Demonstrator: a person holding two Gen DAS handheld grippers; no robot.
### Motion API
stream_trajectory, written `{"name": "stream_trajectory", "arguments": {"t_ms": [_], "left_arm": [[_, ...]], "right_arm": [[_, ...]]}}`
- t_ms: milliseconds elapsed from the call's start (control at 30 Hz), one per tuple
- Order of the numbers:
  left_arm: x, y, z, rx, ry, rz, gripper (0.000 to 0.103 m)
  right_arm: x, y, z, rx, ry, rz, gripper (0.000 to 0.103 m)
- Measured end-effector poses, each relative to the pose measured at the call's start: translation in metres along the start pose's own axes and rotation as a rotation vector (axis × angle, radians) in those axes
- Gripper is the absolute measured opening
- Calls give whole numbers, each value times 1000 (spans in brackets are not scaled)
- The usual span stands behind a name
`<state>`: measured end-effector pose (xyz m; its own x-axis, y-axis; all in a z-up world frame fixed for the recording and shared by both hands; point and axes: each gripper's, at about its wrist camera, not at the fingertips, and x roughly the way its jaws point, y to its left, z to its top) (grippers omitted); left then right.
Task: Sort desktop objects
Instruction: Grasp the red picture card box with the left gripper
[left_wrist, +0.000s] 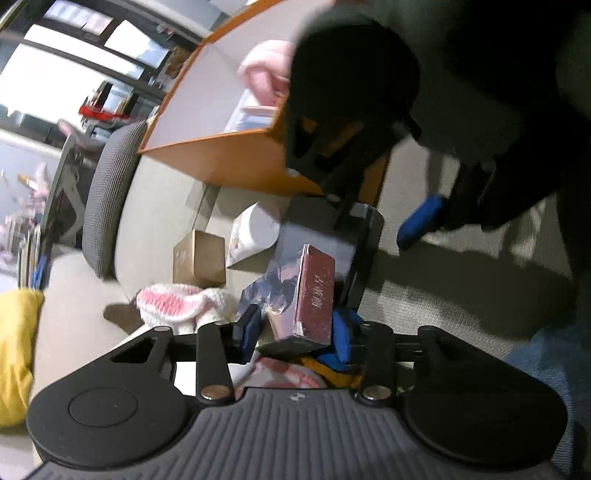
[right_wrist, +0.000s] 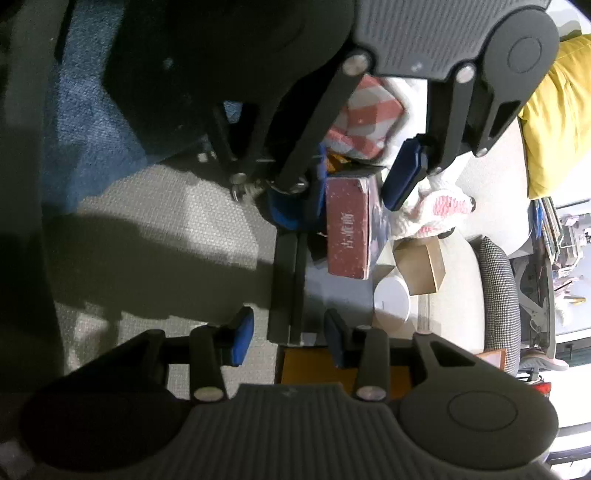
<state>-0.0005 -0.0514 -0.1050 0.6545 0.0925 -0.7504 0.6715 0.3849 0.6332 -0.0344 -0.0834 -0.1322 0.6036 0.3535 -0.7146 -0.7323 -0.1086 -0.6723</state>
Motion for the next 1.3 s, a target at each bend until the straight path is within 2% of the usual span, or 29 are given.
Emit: {"name": "stream_trajectory", "arguments": {"t_ms": [33, 100, 167, 267, 333, 633, 733, 967, 1100, 1300], "left_arm": [[-4, 3, -1, -16, -4, -5, 43], [-10, 12, -2, -71, -8, -21, 38], [-18, 20, -4, -116, -6, -26, 35], [-30, 40, -10, -236, -2, -48, 32], [-34, 55, -14, -322, -10, -92, 32], [-38, 95, -26, -581, -20, -230, 30], [-42, 103, -33, -640, -25, -263, 30], [-50, 114, -44, -760, -36, -301, 30], [-49, 127, -51, -853, -29, -335, 30], [-34, 135, -50, -909, 23, -373, 27]], "right_arm": [[1, 0, 2, -2, 1, -4, 44], [4, 1, 6, -16, 11, -27, 53], [10, 0, 11, -20, 31, -53, 53], [17, -5, 17, -12, 54, -67, 53], [21, -7, 22, -3, 66, -52, 54], [33, -9, 37, -13, 98, -47, 62], [33, -15, 41, 29, 101, -33, 60], [16, -35, 48, 121, 90, -5, 44], [-1, -61, 52, 266, 74, 60, 38], [-5, -132, 42, 678, 91, 284, 38]]}}
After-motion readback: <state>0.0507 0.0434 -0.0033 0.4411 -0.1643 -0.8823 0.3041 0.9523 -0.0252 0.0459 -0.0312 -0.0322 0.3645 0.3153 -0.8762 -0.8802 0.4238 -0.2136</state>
